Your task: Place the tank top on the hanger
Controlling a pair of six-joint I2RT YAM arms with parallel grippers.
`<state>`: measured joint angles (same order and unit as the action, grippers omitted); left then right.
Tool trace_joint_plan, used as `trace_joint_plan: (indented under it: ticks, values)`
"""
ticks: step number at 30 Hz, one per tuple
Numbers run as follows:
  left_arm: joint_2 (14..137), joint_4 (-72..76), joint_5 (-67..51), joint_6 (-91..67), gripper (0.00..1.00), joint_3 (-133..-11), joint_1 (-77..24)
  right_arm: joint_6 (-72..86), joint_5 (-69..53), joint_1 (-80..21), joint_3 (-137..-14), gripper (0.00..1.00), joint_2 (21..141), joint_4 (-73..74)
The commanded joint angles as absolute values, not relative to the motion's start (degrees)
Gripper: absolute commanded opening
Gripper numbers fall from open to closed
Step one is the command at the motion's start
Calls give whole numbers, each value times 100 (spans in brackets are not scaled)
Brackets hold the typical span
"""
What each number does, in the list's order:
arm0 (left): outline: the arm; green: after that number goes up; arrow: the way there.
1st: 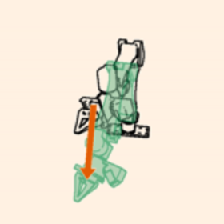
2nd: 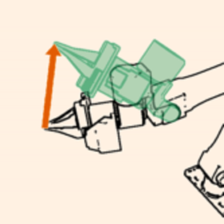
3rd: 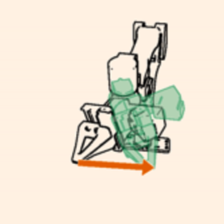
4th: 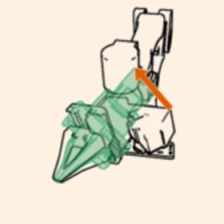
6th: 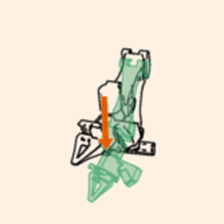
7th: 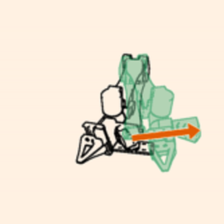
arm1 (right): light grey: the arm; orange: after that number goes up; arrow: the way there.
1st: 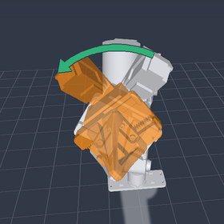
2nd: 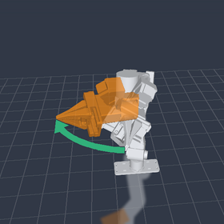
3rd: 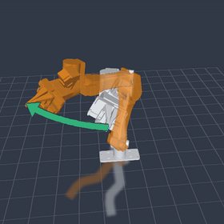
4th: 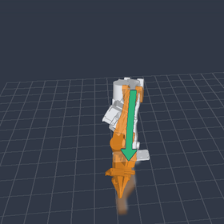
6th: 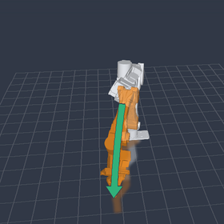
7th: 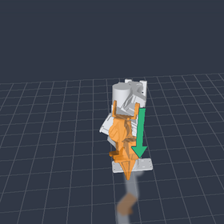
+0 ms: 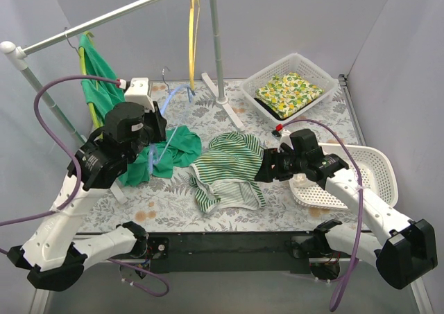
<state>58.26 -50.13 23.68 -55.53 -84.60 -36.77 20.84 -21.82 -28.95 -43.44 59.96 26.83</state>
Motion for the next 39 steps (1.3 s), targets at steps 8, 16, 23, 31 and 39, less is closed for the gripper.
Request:
trace_joint_plan:
  ticks: [8, 16, 23, 31, 39]
  values:
    - [4369, -4772, 264, -5195, 0, -7137, -3700, 1969, -1556, -2883, -4219, 69, 5547, 2382]
    - [4201, -4834, -973, -4887, 0, -6759, -3700, 2223, -1442, -2979, -3543, 64, 5195, 2066]
    - [4034, -4667, -1573, -4694, 0, -6399, -3700, 2733, -547, -4024, -3164, 57, 5308, 1854]
    - [3850, -4693, -1687, -4457, 0, -6258, -3700, 3059, 448, -4719, -3146, 43, 5721, 1907]
    - [3630, -4553, -1784, -4280, 0, -6074, -3700, 3102, 440, -4957, -3199, 38, 6170, 1784]
